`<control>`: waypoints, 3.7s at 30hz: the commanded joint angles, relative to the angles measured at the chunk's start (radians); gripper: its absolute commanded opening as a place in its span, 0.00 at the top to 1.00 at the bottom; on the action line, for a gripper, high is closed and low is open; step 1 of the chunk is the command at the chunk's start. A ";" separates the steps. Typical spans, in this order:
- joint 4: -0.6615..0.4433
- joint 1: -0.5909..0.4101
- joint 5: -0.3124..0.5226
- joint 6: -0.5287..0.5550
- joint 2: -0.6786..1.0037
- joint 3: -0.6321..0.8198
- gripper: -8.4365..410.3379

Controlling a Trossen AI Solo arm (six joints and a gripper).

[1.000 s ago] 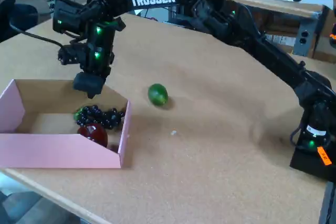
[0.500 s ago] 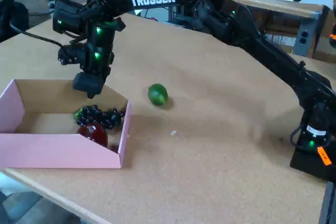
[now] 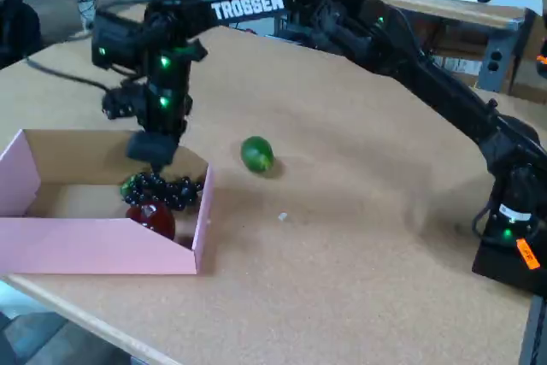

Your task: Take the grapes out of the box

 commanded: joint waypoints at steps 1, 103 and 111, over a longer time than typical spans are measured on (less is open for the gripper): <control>0.026 0.000 -0.005 0.002 0.000 -0.030 0.98; 0.251 -0.016 0.010 0.077 0.000 -0.144 0.50; 0.251 -0.017 -0.050 0.041 0.000 -0.144 0.48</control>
